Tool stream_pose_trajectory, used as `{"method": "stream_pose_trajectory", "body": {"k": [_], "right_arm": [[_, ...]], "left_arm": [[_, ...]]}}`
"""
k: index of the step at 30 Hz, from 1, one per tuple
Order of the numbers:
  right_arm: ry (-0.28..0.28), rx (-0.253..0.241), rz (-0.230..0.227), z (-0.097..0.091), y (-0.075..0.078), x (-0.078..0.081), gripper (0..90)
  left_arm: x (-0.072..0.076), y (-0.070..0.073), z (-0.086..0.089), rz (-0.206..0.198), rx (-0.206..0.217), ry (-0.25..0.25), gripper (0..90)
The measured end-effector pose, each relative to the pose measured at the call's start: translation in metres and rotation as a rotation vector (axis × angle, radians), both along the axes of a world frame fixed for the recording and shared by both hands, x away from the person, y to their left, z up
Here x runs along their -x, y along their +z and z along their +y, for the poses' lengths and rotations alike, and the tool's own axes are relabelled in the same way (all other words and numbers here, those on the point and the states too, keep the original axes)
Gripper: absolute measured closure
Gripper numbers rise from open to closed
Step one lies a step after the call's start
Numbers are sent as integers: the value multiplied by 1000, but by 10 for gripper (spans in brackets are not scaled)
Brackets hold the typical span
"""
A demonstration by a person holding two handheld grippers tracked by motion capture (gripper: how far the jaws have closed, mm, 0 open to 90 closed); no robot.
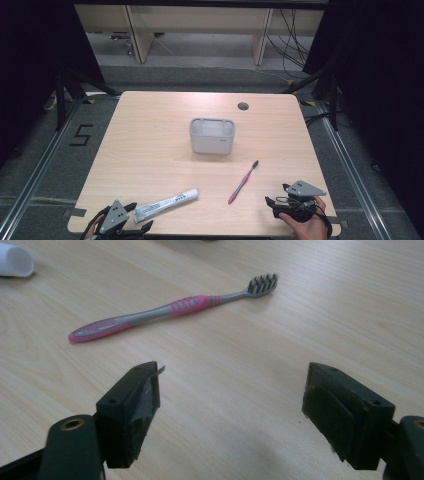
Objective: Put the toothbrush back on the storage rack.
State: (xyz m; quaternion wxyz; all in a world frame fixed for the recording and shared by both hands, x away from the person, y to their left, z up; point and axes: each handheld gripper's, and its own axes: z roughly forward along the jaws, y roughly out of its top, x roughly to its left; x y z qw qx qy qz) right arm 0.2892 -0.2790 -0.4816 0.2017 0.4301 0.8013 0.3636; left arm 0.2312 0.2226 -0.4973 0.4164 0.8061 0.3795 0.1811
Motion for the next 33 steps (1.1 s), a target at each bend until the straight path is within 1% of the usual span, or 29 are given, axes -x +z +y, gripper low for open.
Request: {"method": "stream_pose_trajectory", "body": {"k": [1, 2, 3, 4, 5, 6, 7, 8, 9, 10, 11, 12, 13, 14, 15, 16, 17, 18, 19, 20, 23, 24, 25, 27, 28, 30, 31, 32, 33], "right_arm": [[5, -4, 8, 0, 0, 0, 253], [5, -4, 8, 0, 0, 0, 253], [11, -5, 5, 0, 0, 0, 279], [18, -1, -5, 0, -1, -1, 281], [18, -1, -5, 0, -1, -1, 281], [17, -5, -1, 0, -1, -1, 290], [23, -17, 2, 1, -1, -2, 305], [22, -30, 14, 1, -1, -2, 325], [22, -30, 14, 1, -1, -2, 325], [7, -54, 18, 2, 0, 0, 366], [32, -42, -7, 1, 0, -3, 368], [28, -48, -3, 1, 0, -3, 378], [28, -48, -3, 1, 0, -3, 378], [38, -48, -8, 0, 1, -4, 400], [38, -48, -8, 0, 1, -4, 400], [44, -43, -23, 0, 1, -5, 409], [37, -44, -28, 0, 2, -5, 409], [20, -74, 15, 2, 3, -3, 409], [20, -74, 15, 2, 3, -3, 409], [31, -65, 3, 2, 3, -5, 409], [38, -67, -2, 5, 4, -7, 399], [53, -61, -10, 5, 3, -9, 395], [64, -73, -1, 10, 3, -12, 382], [66, -68, 3, 13, 4, -13, 381], [68, -54, -18, 14, 5, -14, 385], [71, -64, -5, 19, 5, -15, 402], [75, -76, 7, 22, 6, -15, 419], [83, -64, -8, 22, 6, -16, 433], [83, -64, -8, 22, 6, -16, 433]], "left_arm": [[0, 1, 1, 2, -15, 0, 218], [0, 1, 1, 2, -15, 0, 218], [-1, 1, 2, -2, -41, -12, 218], [0, 1, 2, 1, -44, -12, 218], [0, 1, 2, 1, -44, -12, 218], [0, 1, 0, 1, -20, -3, 218], [0, 0, 0, 0, -12, 0, 218], [-1, 1, 2, -2, -36, -11, 217], [-1, 1, 2, -2, -36, -11, 217], [0, 0, 0, -2, -2, -3, 217], [-1, 0, 0, -2, -10, -3, 217], [-1, 1, 2, 2, -40, -11, 217], [-1, 1, 2, 2, -40, -11, 217], [-1, 0, 1, 3, -13, -4, 216], [-1, 0, 1, 3, -13, -4, 216], [-1, 1, 3, 7, -38, -17, 215], [-1, 2, 3, 6, -37, -17, 215], [-1, 2, 3, 5, -36, -17, 214], [-1, 2, 3, 5, -36, -17, 213], [-1, 1, 1, 1, -8, -2, 212], [-1, 1, 2, 4, 0, -5, 203], [-1, 0, 1, 5, 28, 0, 203], [-1, 2, 1, 3, 43, -4, 184], [-1, 2, 1, -3, 53, -13, 177], [-1, 2, 1, -4, 56, -14, 172], [-1, 2, 2, -6, 42, -23, 168], [-1, 2, 1, -10, 60, -17, 168], [0, 3, 2, -10, 40, -19, 168], [0, 3, 2, -10, 40, -19, 167]]}}
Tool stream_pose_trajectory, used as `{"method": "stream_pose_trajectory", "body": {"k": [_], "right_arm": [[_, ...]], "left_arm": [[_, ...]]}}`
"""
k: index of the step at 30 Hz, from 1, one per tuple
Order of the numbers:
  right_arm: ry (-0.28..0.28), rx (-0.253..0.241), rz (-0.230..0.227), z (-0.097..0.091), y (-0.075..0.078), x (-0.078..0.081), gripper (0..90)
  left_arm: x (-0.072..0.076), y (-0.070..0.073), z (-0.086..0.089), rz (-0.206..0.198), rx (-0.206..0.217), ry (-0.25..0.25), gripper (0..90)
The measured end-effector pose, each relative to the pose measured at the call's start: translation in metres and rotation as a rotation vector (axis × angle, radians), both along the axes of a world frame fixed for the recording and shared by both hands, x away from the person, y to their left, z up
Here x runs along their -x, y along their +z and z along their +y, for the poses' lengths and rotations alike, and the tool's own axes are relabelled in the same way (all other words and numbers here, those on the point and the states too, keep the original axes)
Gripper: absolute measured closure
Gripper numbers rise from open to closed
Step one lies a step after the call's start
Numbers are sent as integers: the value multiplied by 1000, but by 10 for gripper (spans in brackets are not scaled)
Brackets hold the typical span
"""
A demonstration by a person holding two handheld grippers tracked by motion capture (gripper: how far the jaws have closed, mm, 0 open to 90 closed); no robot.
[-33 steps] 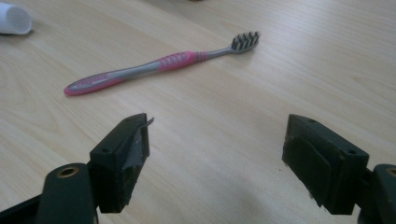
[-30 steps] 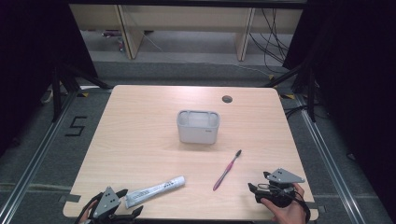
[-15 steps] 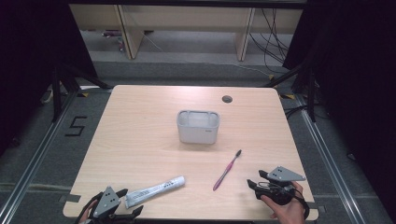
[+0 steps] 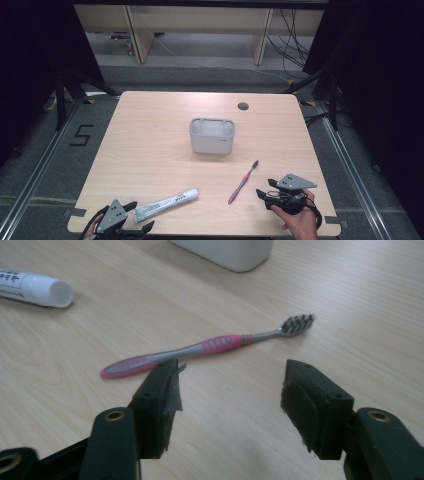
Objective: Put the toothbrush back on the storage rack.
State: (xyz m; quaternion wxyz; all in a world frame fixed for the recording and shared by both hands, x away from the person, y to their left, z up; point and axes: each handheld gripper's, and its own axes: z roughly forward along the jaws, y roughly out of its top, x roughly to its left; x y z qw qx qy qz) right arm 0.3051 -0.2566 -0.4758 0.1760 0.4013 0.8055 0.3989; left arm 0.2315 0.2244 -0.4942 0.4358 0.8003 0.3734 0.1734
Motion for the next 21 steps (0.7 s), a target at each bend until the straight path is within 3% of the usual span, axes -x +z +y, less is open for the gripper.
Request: {"method": "stream_pose_trajectory", "body": {"k": [2, 4, 5, 8, 9, 10, 13, 14, 15, 21], "right_arm": [[39, -18, 9, 6, -1, -2, 523], [59, -10, -17, 6, -1, -4, 565], [67, -25, 1, 11, 0, -4, 663], [94, -7, -19, 15, 0, -7, 726], [83, -20, 7, 18, 0, -6, 752], [119, 0, -4, 22, 0, -10, 813], [119, -8, 4, 27, 0, -11, 849], [137, 4, -24, 29, 0, -14, 872], [151, 2, -13, 33, 0, -16, 894], [182, 12, -7, 45, -1, -20, 900]], "left_arm": [[-1, -1, 0, -3, 6, 3, 167], [-1, -1, 0, -1, 5, 0, 165], [-1, -1, 1, 2, -2, -2, 165], [-1, -1, 0, -4, 13, 2, 161], [-1, -1, 0, -3, 14, 4, 161], [-1, -1, 0, -1, 10, 7, 158], [-1, -1, 0, 0, 2, 4, 156], [-1, -1, 0, -1, 0, 4, 156], [-1, -1, 1, -2, -5, 0, 156], [-1, -1, 0, -9, 9, 7, 156]]}}
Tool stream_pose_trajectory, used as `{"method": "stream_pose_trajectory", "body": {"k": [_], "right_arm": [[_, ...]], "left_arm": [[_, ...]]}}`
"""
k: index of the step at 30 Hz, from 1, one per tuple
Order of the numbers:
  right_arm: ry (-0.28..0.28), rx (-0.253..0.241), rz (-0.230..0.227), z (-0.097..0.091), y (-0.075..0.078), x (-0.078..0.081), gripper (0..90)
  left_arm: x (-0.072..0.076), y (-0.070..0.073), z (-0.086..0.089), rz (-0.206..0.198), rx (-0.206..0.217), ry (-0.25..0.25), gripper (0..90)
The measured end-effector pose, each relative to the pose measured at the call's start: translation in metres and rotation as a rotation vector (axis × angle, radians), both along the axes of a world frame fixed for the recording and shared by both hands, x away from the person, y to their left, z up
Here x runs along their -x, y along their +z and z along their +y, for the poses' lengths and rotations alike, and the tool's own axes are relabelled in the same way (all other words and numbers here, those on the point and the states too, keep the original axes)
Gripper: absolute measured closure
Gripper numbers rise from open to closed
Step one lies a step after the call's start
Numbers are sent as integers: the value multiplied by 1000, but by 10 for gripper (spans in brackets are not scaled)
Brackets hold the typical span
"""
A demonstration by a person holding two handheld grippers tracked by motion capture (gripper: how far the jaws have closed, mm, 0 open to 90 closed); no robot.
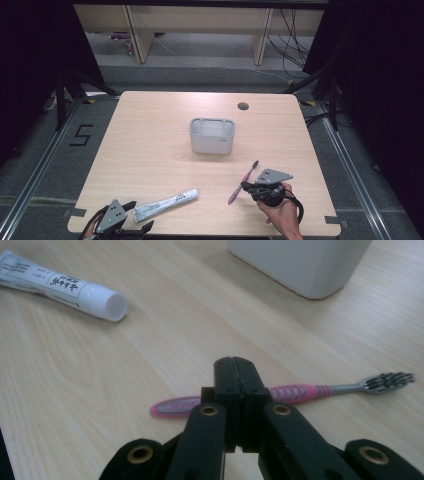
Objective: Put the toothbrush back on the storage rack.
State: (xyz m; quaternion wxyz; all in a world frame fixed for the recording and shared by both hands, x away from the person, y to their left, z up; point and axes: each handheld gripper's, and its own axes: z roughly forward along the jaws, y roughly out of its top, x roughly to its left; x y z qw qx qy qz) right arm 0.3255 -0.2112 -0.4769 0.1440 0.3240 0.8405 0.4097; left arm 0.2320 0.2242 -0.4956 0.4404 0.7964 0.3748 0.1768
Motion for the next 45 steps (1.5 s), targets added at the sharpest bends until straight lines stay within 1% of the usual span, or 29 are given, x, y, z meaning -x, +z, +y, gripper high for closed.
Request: {"method": "stream_pose_trajectory", "body": {"k": [5, 6, 7, 8, 9, 10, 12, 13, 14, 15, 16, 18, 19, 21, 24, 26, 27, 28, 30, 33, 34, 35, 36, 39, 40, 41, 42, 43, 45], "right_arm": [[23, 7, 22, 9, -2, -3, 900], [32, 9, 21, 11, -4, -4, 900], [32, 15, 32, 17, -5, -4, 900], [52, 24, 32, 18, -6, -6, 900], [49, 29, 36, 21, -7, -5, 900], [62, 35, 34, 24, -8, -6, 900], [60, 42, 56, 27, -9, -6, 900], [60, 42, 56, 27, -9, -6, 900], [79, 47, 62, 29, -10, -7, 900], [71, 67, 66, 32, -13, -8, 900], [82, 64, 74, 34, -15, -8, 900], [83, 72, 91, 35, -16, -8, 900], [93, 76, 86, 36, -16, -8, 900], [88, 91, 86, 37, -18, -8, 900], [82, 77, 96, 40, -20, -7, 900], [95, 103, 90, 39, -20, -8, 900], [95, 103, 90, 39, -20, -8, 900], [86, 90, 104, 40, -21, -7, 900], [107, 107, 117, 40, -22, -8, 900], [108, 105, 102, 40, -24, -8, 900], [80, 101, 139, 41, -23, -6, 900], [82, 98, 144, 41, -23, -5, 900], [105, 109, 136, 41, -23, -5, 900], [104, 109, 135, 43, -24, -4, 900], [124, 124, 139, 42, -24, -5, 900], [119, 121, 132, 43, -25, -4, 900], [121, 135, 153, 42, -24, -2, 900], [139, 135, 145, 42, -25, -3, 900], [133, 125, 150, 42, -26, -2, 900]], "left_arm": [[0, 0, 0, 1, -3, -2, 156], [0, 0, 1, 2, -13, -4, 156], [0, 0, 0, 5, -12, -2, 156], [0, 0, 0, 5, -12, -2, 156], [0, 0, 0, 7, -12, -3, 156], [0, 0, -1, 6, -1, 2, 156], [0, 0, -1, 5, -1, 2, 156], [0, 0, -1, 5, -1, 2, 156], [0, 0, 0, 8, -14, 0, 156], [0, 0, 0, 9, -18, -3, 156], [1, 0, 0, 9, -19, -5, 156], [0, 0, 0, 7, -19, -6, 156], [0, 0, 0, 7, -19, -6, 156], [0, 0, 0, 8, -15, 1, 156], [1, 0, 0, 7, -20, -6, 156], [0, 0, 0, 6, -20, -7, 156], [0, 0, 0, 6, -20, -7, 156], [0, 0, 0, 8, -24, -4, 156], [1, 0, 0, 10, -22, -3, 156], [1, 0, 0, 10, -24, -4, 156], [1, 0, 0, 9, -27, -4, 156], [1, 0, 0, 10, -27, -3, 156], [1, 0, 0, 9, -25, -4, 156], [1, 0, 0, 9, -28, -3, 156], [1, 0, 0, 9, -27, -3, 156], [1, 0, 0, 10, -27, -2, 156], [1, 0, 0, 8, -27, -5, 156], [1, 0, 0, 7, -28, -6, 156], [1, 0, 0, 7, -28, -6, 156]]}}
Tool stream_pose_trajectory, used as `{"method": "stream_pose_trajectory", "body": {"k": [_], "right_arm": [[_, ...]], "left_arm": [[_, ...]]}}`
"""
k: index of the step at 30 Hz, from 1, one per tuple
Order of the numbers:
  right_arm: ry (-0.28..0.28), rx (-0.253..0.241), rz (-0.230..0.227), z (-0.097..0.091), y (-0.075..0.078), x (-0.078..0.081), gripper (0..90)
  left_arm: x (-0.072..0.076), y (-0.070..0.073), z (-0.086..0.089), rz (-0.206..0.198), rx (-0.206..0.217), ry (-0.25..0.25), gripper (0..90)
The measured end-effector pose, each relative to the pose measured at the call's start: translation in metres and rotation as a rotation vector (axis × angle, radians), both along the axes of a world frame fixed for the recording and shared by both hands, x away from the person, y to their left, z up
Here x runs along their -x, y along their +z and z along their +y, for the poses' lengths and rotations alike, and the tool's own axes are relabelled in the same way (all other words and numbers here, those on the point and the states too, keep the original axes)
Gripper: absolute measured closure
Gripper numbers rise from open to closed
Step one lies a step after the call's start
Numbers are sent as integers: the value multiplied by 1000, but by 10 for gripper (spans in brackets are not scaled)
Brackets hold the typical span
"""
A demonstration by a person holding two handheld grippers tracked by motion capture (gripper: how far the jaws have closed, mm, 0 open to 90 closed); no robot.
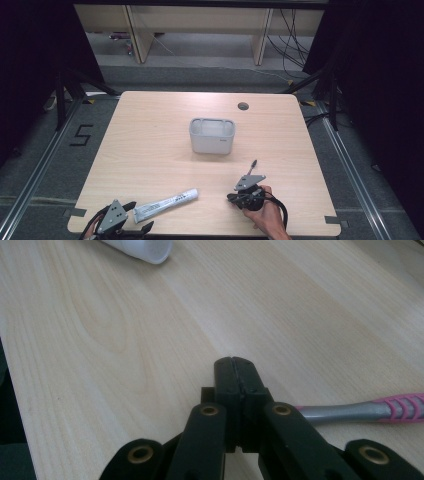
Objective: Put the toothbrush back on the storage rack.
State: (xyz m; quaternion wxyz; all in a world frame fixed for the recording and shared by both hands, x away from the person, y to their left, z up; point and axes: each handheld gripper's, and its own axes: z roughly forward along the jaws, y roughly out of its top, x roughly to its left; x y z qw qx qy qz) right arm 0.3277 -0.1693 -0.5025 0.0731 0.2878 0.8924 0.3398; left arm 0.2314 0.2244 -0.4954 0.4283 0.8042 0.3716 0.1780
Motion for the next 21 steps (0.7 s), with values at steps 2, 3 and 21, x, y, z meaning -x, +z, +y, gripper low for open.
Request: {"method": "stream_pose_trajectory", "body": {"k": [2, 3, 21], "right_arm": [[-14, 10, -4, -3, 1, 2, 900], [-11, 8, -2, -5, 0, 3, 900], [-41, 15, 14, -37, 4, 17, 900]], "left_arm": [[0, 0, 0, 0, -3, -2, 156], [0, 0, 0, 0, -3, -1, 156], [0, 0, 1, 2, -11, 6, 156]]}}
